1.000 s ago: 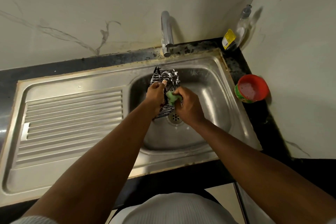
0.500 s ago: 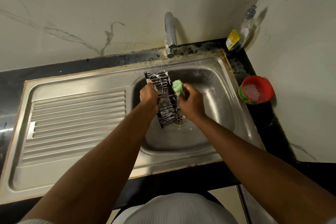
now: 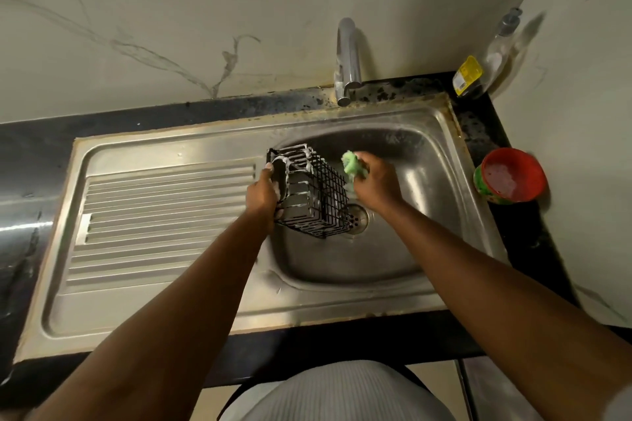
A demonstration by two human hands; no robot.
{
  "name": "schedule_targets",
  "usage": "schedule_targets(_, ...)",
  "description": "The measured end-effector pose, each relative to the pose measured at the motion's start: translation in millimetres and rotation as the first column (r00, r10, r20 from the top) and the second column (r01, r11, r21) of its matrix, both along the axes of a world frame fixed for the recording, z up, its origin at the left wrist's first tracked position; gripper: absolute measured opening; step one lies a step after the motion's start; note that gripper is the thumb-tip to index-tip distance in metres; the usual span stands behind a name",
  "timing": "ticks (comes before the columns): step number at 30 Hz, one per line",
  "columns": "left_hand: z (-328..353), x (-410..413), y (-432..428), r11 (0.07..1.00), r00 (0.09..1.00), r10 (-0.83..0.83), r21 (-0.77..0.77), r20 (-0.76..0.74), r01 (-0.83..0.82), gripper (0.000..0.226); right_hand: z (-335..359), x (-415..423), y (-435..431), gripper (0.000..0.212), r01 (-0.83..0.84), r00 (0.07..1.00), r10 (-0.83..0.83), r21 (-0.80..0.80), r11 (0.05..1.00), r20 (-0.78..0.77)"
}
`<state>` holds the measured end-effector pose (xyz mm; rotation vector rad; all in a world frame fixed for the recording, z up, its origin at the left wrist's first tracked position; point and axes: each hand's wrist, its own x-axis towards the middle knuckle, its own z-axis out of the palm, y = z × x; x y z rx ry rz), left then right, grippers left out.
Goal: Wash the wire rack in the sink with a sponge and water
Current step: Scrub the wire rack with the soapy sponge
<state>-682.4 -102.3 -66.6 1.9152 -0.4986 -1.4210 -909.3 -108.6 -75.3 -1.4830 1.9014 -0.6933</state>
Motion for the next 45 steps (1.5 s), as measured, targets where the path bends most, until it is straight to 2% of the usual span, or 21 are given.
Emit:
schedule_targets(2, -12.1, 3.6, 2.4, 1.0, 0.982, 0.012, -0.001, 0.187, -0.012, 0.051, -13.4, 3.5, 4.3, 0.054, -0.02, 1.0, 0.016, 0.163, 0.986, 0.023)
schedule_targets(4, -24.3, 4.8, 4.8, 1.0, 0.946, -0.002, 0.007, 0.325, 0.0, 0.057, -28.0, 13.9, 11.0, 0.047, 0.012, 0.997, -0.032, 0.282, 0.959, 0.065)
schedule_targets(7, -17.1, -6.0, 11.8, 0.998, 0.909, -0.063, 0.024, 0.412, 0.058, 0.054, -41.3, 29.3, 18.7, 0.037, 0.105, 0.983, -0.146, 0.321, 0.941, 0.108)
schedule_targets(10, 1.1, -21.1, 21.7, 0.996, 0.914, -0.089, 0.031, 0.395, 0.084, 0.068, -39.3, 35.3, 16.3, 0.023, 0.139, 0.973, -0.186, 0.293, 0.946, 0.139)
schedule_targets(12, 7.4, -29.2, 29.2, 0.995, 0.925, -0.1, 0.054, 0.367, 0.087, 0.078, -30.2, 36.8, 14.5, 0.03, 0.135, 0.97, -0.182, 0.259, 0.956, 0.164)
schedule_targets(14, 6.1, -36.1, 35.0, 0.991, 0.941, -0.119, 0.101, 0.317, 0.091, 0.104, -18.9, 40.7, 16.4, 0.029, 0.105, 0.98, -0.134, 0.186, 0.977, 0.148)
schedule_targets(17, -7.7, -43.2, 35.4, 0.982, 0.954, -0.123, 0.17, 0.272, 0.078, 0.148, -7.6, 56.4, 21.6, 0.025, -0.1, 0.986, 0.102, -0.025, 0.995, 0.131)
schedule_targets(19, -19.0, -45.3, 33.8, 0.972, 0.957, -0.122, 0.227, 0.263, 0.062, 0.155, -9.5, 63.5, 24.6, 0.034, -0.285, 0.948, 0.301, -0.144, 0.948, 0.1)
schedule_targets(20, -19.6, -46.9, 33.9, 0.971, 0.961, -0.107, 0.236, 0.256, 0.046, 0.154, -15.1, 61.7, 24.7, 0.04, -0.341, 0.932, 0.356, -0.162, 0.926, 0.072)
schedule_targets(22, -16.0, -50.3, 35.6, 0.971, 0.96, -0.088, 0.24, 0.265, 0.023, 0.151, -27.1, 48.8, 20.4, 0.043, -0.33, 0.94, 0.338, -0.142, 0.933, 0.04)
schedule_targets(26, -14.4, -54.3, 36.4, 0.977, 0.952, -0.075, 0.213, 0.298, 0.01, 0.134, -55.5, 1.8, -4.9, 0.036, -0.01, 1.0, 0.011, -0.059, 0.998, 0.015)
schedule_targets(29, -20.3, -54.6, 34.3, 0.981, 0.943, -0.058, 0.194, 0.328, -0.007, 0.119, -78.4, -25.8, -29.0, 0.036, 0.184, 0.98, -0.179, 0.059, 0.981, -0.089)
schedule_targets(32, -25.1, -56.5, 32.7, 0.981, 0.94, -0.033, 0.192, 0.34, -0.035, 0.112, -84.3, -25.8, -45.3, 0.034, 0.296, 0.955, -0.289, 0.166, 0.941, -0.066)
schedule_targets(34, -27.5, -57.9, 32.4, 0.981, 0.938, -0.014, 0.186, 0.346, -0.054, 0.11, -75.0, -13.3, -45.0, 0.033, 0.231, 0.972, -0.222, 0.164, 0.959, -0.072)
schedule_targets(38, -30.2, -60.3, 27.8, 0.981, 0.926, 0.001, 0.178, 0.377, -0.074, 0.106, -41.6, 19.9, -24.7, 0.029, -0.063, 0.998, 0.063, 0.034, 0.997, 0.011)
schedule_targets(40, -34.0, -60.5, 24.7, 0.977, 0.917, -0.023, 0.202, 0.398, -0.064, 0.104, -23.8, 44.4, -15.3, 0.029, -0.213, 0.973, 0.219, -0.078, 0.974, 0.07)
schedule_targets(43, -42.2, -59.1, 21.4, 0.971, 0.912, -0.048, 0.233, 0.407, -0.053, 0.094, -7.7, 76.0, -4.7, 0.036, -0.416, 0.888, 0.446, -0.215, 0.884, 0.114)
schedule_targets(45, -42.4, -59.6, 21.4, 0.97, 0.918, -0.021, 0.232, 0.395, -0.077, 0.102, -17.0, 66.1, -9.7, 0.035, -0.444, 0.878, 0.469, -0.206, 0.872, 0.093)
